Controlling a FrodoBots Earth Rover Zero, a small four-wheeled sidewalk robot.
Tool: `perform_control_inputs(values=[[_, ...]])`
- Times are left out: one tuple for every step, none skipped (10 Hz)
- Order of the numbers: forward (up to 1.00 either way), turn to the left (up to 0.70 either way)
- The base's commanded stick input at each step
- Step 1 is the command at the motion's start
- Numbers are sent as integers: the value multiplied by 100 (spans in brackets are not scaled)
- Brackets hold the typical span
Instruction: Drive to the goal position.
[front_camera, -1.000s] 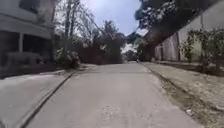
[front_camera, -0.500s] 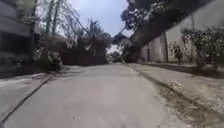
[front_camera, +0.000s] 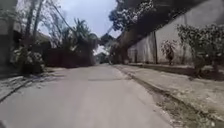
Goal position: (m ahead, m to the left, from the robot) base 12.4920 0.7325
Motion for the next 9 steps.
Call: perform_control_inputs(values=[[100, 6], [100, 6], [100, 6], [100, 6], [100, 6], [100, 6], [100, 6], [100, 6], [100, -27]])
